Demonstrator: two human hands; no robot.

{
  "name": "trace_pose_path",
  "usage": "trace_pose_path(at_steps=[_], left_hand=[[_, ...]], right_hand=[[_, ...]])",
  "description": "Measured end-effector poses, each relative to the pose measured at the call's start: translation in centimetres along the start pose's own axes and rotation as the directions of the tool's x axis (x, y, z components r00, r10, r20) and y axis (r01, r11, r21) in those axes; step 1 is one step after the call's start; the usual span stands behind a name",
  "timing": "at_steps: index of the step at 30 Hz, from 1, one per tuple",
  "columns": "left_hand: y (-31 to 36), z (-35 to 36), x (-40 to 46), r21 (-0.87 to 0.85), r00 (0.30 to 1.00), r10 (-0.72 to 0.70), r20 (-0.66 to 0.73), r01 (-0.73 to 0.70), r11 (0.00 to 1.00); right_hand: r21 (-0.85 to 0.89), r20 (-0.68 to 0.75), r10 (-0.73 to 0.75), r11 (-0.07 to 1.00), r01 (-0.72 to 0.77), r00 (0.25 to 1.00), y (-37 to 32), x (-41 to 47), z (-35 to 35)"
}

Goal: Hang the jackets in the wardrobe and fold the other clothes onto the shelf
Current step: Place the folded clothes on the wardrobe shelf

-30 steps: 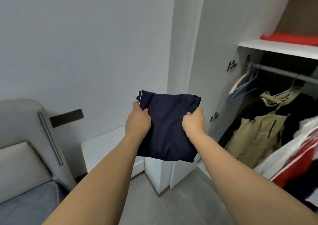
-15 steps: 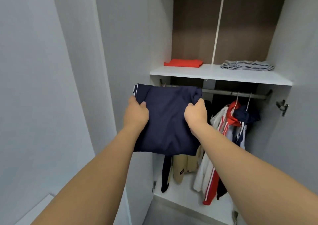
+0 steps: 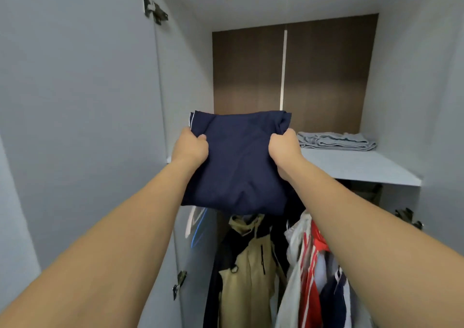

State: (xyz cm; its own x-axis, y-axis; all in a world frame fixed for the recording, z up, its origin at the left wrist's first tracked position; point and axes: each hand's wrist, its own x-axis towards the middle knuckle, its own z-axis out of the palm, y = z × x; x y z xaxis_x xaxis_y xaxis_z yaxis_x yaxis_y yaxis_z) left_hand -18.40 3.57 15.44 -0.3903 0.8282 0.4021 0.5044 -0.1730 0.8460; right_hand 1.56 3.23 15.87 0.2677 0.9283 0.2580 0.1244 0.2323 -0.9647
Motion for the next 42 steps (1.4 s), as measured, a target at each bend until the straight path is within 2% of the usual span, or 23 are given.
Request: trace_pose_path(at_steps=[4, 7, 8, 10, 12, 14, 15, 16, 18, 19, 21, 23, 24, 25, 26, 27, 28, 30, 33, 39, 42], left_hand=[[2.1, 1.2, 9.5, 0.049, 0.999, 0.043, 0.029, -0.044, 0.998], [2.9, 2.3, 16.1, 0.098, 0.997, 0.063, 0.040, -0.067, 0.993], [2.8, 2.8, 18.1, 0.115, 0.998, 0.059, 0.036, -0.063, 0.991], [1.7, 4.1, 21.4, 0.137, 1.000, 0.018, 0.014, -0.020, 0.990], [-0.5, 5.7, 23.7, 0.124, 0.996, -0.084, 0.013, 0.082, 0.989], [-3.4, 7.3, 24.9, 0.158, 0.980, -0.189, 0.062, 0.178, 0.971], [-4.7, 8.0, 25.2, 0.201, 0.971, -0.223, 0.087, 0.202, 0.959], [-5.9, 8.4, 25.4, 0.251, 0.966, -0.236, 0.109, 0.203, 0.946], [-7.9, 9.0, 25.8, 0.399, 0.961, -0.222, 0.161, 0.143, 0.906], [-8.6, 9.2, 26.2, 0.486, 0.960, -0.205, 0.189, 0.090, 0.870], [-9.4, 9.5, 26.9, 0.624, 0.959, -0.167, 0.231, -0.014, 0.781], [-9.3, 9.4, 27.6, 0.751, 0.974, -0.073, 0.215, -0.117, 0.650], [-9.0, 9.4, 28.0, 0.789, 0.977, 0.010, 0.215, -0.180, 0.588], [-8.6, 9.6, 28.3, 0.796, 0.965, 0.096, 0.244, -0.256, 0.549], [-8.4, 9.9, 28.5, 0.771, 0.938, 0.160, 0.306, -0.343, 0.536], [-8.2, 10.2, 28.6, 0.725, 0.902, 0.184, 0.391, -0.425, 0.542], [-8.3, 10.7, 28.6, 0.674, 0.861, 0.178, 0.476, -0.487, 0.556], [-9.4, 11.7, 28.2, 0.613, 0.801, 0.101, 0.591, -0.527, 0.589], [-11.2, 12.7, 28.4, 0.560, 0.773, 0.008, 0.634, -0.465, 0.686], [-12.3, 13.7, 29.5, 0.548, 0.755, -0.004, 0.656, -0.472, 0.690], [-12.6, 13.7, 29.8, 0.535, 0.748, -0.015, 0.663, -0.460, 0.708]], right_hand=[[0.045, -0.017, 0.070, 0.997, -0.070, 0.997, -2.1, 7.9, 3.6], [0.107, -0.053, 0.241, 0.966, -0.234, 0.969, -2.9, 13.1, 6.5], [0.171, -0.056, 0.285, 0.947, -0.272, 0.957, -2.8, 14.7, 7.5], [0.160, -0.067, 0.307, 0.942, -0.294, 0.949, -2.3, 17.9, 9.7], [-0.060, -0.062, 0.216, 0.974, -0.219, 0.974, -1.3, 21.0, 11.9], [-0.323, 0.031, 0.086, 0.944, -0.072, 0.996, -0.1, 23.2, 13.5], [-0.515, 0.109, 0.082, 0.857, -0.014, 0.991, 0.8, 23.7, 14.0], [-0.696, 0.191, 0.103, 0.716, 0.060, 0.976, 1.6, 24.0, 14.7], [-0.877, 0.277, 0.190, 0.450, 0.167, 0.942, 4.1, 24.5, 16.2], [-0.913, 0.273, 0.231, 0.367, 0.176, 0.934, 5.3, 24.7, 16.8], [-0.943, 0.186, 0.271, 0.318, 0.094, 0.944, 7.1, 24.9, 17.6], [-0.917, 0.076, 0.196, 0.399, -0.009, 0.978, 8.0, 25.1, 17.9], [-0.918, 0.018, 0.124, 0.396, -0.033, 0.992, 8.0, 25.0, 17.7], [-0.952, -0.019, 0.024, 0.305, -0.025, 1.000, 7.8, 24.8, 17.4], [-0.984, 0.010, -0.075, 0.175, 0.023, 0.997, 7.6, 24.5, 17.3], [-0.989, 0.091, -0.122, 0.103, 0.104, 0.988, 7.6, 24.5, 17.2], [-0.973, 0.199, -0.109, 0.095, 0.209, 0.974, 7.6, 24.4, 17.3], [-0.928, 0.336, 0.040, 0.182, 0.324, 0.941, 7.8, 24.2, 17.4], [-0.921, 0.297, 0.183, 0.313, 0.231, 0.937, 8.8, 24.2, 17.3], [-0.904, 0.246, 0.216, 0.403, 0.143, 0.945, 9.6, 24.9, 17.9], [-0.904, 0.243, 0.230, 0.407, 0.134, 0.942, 9.6, 24.9, 18.1]])
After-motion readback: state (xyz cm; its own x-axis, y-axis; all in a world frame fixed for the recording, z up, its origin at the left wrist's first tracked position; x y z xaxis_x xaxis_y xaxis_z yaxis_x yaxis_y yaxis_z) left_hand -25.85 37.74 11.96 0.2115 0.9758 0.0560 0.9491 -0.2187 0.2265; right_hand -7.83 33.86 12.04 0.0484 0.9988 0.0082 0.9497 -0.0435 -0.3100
